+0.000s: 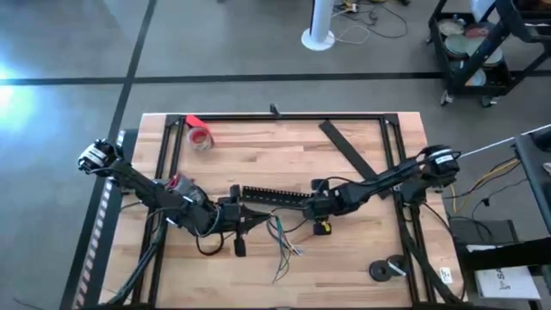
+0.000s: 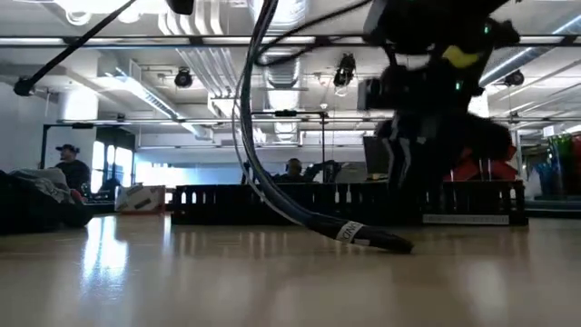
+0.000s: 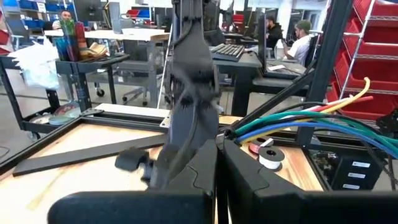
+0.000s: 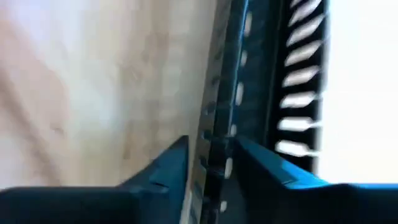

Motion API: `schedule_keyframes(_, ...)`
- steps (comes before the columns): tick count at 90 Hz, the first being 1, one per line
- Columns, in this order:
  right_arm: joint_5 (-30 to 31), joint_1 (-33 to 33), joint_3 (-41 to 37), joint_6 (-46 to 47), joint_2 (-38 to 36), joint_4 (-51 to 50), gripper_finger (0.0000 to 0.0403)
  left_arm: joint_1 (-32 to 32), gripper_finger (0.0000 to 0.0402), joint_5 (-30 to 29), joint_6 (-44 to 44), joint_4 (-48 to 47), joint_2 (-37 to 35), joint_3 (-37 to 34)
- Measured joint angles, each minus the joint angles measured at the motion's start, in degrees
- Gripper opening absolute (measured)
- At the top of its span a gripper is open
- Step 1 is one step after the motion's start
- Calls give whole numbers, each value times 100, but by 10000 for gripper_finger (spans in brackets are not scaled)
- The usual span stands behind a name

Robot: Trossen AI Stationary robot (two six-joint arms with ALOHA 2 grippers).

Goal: Ziptie cables
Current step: Put the zip-tied cables into the black cable duct

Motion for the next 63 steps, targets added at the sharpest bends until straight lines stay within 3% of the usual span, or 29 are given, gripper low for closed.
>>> schedule_keyframes(11,34,238,239,283,-331,-249,191,2,3,-2,0,2,0,0)
schedule_keyframes(26,147,873,166,818,-423,655,219,2,3,-1,-11,28,2,0)
schedule_keyframes(50,1091,1577,-63,2093,920,3372,204,2,3,-2,-46,69,7,-4)
schedule_keyframes(63,2192,1743,139,3097,1557,3153,195,2,3,-3,-54,72,7,-4)
